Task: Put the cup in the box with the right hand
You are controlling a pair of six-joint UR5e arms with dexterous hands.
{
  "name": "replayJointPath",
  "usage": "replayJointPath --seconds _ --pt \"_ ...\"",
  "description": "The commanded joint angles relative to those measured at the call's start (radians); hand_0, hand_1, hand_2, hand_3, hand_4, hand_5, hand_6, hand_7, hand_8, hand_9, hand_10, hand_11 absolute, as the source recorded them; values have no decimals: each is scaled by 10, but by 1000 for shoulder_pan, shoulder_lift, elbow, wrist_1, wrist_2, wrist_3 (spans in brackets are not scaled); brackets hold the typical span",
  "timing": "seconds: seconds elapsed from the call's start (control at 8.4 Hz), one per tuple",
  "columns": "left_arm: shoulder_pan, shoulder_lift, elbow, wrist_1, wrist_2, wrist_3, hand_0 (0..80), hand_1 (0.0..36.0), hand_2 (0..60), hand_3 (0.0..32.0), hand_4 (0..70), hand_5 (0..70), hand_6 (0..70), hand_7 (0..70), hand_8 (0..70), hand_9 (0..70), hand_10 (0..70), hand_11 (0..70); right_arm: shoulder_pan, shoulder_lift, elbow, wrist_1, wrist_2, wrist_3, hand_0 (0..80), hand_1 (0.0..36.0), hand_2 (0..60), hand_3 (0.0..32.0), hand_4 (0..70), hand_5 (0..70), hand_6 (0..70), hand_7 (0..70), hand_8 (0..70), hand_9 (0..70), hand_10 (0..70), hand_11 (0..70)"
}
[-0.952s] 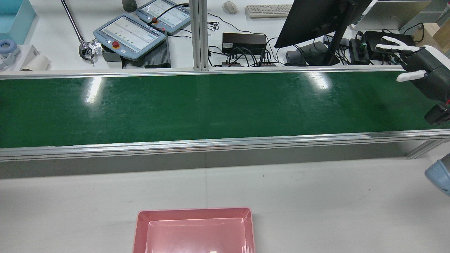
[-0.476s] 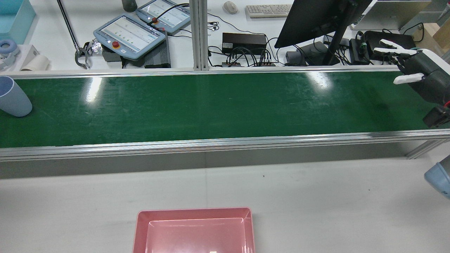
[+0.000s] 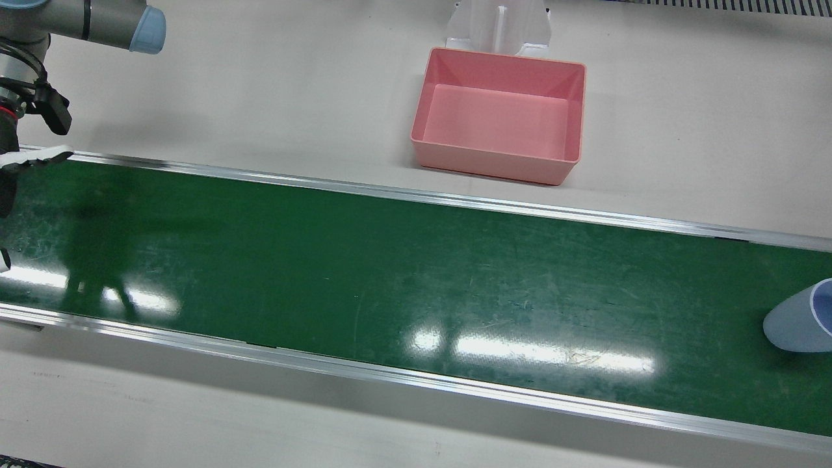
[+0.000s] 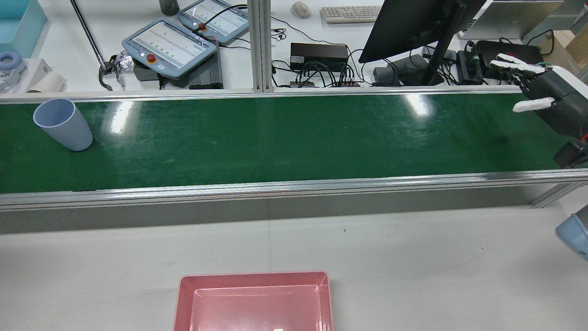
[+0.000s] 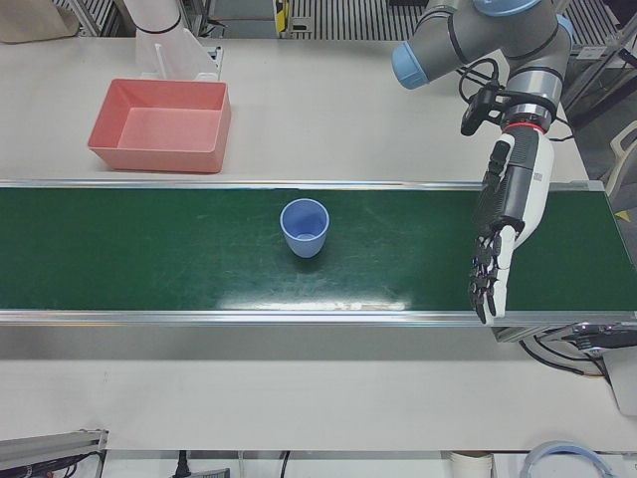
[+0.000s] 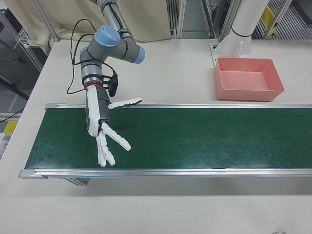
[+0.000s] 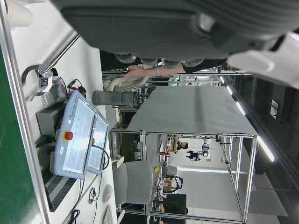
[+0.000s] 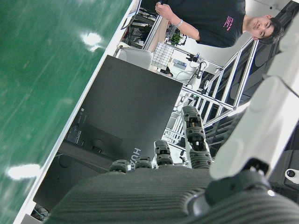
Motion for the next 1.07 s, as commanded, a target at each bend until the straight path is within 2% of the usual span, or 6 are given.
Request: replayJointPath --seconds 0.0,0.24,0.36,0.6,0.71,0.95 --pt "0 0 0 1 1 0 0 0 0 0 0 0 0 0 0 0 0 0 -9 1 0 -1 0 -3 428 77 106 8 101 27 35 160 6 52 8 23" --pt "0 0 0 1 -1 0 0 0 0 0 0 0 0 0 0 0 0 0 -10 1 -2 -1 0 -1 445 56 34 0 134 26 35 156 7 52 10 25" --pt "0 0 0 1 1 0 0 0 0 0 0 0 0 0 0 0 0 0 -10 1 -2 -1 1 0 446 56 34 0 135 26 35 157 8 53 10 25" --pt "0 1 0 1 1 0 0 0 0 0 0 0 0 0 0 0 0 0 -14 0 0 -1 1 -3 414 85 142 2 95 27 34 155 7 52 11 26" --pt "0 0 0 1 -1 0 0 0 0 0 0 0 0 0 0 0 0 0 -18 0 0 -1 1 -1 436 68 72 4 118 27 34 155 6 51 11 27" --pt "0 0 0 1 -1 0 0 0 0 0 0 0 0 0 0 0 0 0 -24 0 0 -3 1 -4 406 96 185 6 80 27 34 154 7 51 11 27"
